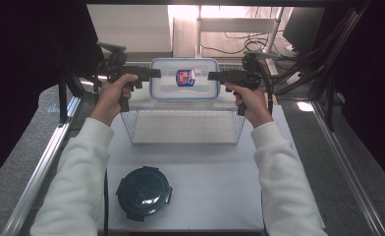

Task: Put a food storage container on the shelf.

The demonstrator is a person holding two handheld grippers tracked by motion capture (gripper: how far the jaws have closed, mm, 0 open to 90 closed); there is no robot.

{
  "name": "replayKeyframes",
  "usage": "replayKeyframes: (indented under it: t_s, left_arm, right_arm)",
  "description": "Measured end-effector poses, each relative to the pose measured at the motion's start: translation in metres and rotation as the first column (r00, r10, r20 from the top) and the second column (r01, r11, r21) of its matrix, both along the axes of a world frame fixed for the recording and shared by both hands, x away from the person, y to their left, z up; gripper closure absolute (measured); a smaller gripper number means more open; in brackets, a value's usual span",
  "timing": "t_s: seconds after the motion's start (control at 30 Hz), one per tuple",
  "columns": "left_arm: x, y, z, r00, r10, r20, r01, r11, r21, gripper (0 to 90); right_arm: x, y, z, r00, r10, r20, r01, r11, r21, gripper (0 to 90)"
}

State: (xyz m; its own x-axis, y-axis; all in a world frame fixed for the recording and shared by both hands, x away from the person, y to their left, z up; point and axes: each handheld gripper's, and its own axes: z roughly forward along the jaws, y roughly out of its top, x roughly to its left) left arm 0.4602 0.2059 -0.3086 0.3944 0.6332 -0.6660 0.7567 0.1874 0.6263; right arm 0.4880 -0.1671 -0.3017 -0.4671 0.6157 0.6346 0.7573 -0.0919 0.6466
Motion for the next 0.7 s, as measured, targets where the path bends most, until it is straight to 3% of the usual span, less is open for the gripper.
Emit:
replayKeyframes:
  t_s: [0.27,0.5,0.7]
  left_arm:
    - [0.013,0.001,-0.010,0.9980,0.035,-0.053,-0.036,0.9987,-0.034,46.3]
    - [0.022,0.002,-0.017,0.9948,0.054,-0.087,-0.059,0.9966,-0.058,44.6]
    - [0.023,-0.004,-0.018,0.9939,0.082,-0.073,-0.085,0.9958,-0.035,41.7]
  right_arm:
    - [0.011,0.006,-0.006,0.9923,-0.091,-0.084,0.095,0.9947,0.038,42.4]
    - [0.019,0.008,-0.014,0.9831,-0.135,-0.124,0.143,0.9878,0.061,41.7]
    - [0.021,0.009,-0.017,0.9788,-0.152,-0.137,0.162,0.9845,0.066,40.9]
